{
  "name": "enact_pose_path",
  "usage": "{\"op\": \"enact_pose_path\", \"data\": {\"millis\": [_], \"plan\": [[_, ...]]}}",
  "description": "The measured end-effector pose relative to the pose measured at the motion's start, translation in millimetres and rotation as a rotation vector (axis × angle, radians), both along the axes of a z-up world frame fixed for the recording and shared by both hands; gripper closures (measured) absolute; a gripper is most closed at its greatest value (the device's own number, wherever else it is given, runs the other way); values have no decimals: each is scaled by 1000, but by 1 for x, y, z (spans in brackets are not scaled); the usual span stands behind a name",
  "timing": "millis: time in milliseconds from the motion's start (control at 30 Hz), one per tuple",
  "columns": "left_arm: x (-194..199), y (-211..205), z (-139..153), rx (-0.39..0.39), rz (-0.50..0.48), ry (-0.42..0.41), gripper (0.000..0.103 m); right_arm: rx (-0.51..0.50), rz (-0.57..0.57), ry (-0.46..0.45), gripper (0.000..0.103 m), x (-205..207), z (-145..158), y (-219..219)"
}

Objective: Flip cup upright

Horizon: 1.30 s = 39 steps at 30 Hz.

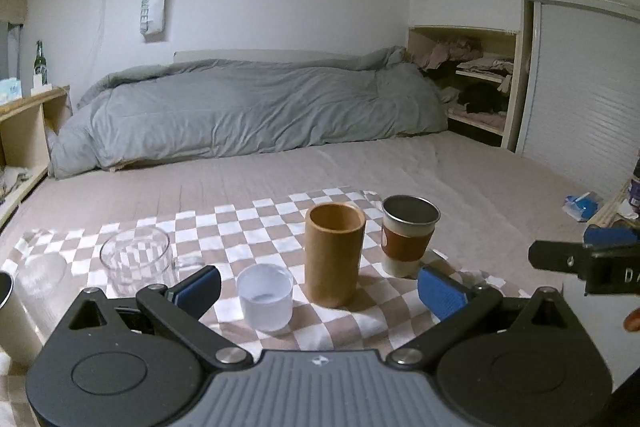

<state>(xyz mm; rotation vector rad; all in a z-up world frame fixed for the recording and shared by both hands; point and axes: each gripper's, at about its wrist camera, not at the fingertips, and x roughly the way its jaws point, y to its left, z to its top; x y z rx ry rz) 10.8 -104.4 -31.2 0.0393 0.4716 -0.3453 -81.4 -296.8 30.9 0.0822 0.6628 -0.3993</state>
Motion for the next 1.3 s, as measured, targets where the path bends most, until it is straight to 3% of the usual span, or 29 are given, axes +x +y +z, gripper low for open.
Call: {"op": "enact_pose_path", "data": {"millis": [533, 1300], "plan": [[-7, 23, -10, 17, 40, 54, 0, -8, -12, 6, 0, -18, -17, 29], [-7, 29, -10, 26, 60, 46, 0, -14, -14, 18, 0, -18, -20, 31]]}}
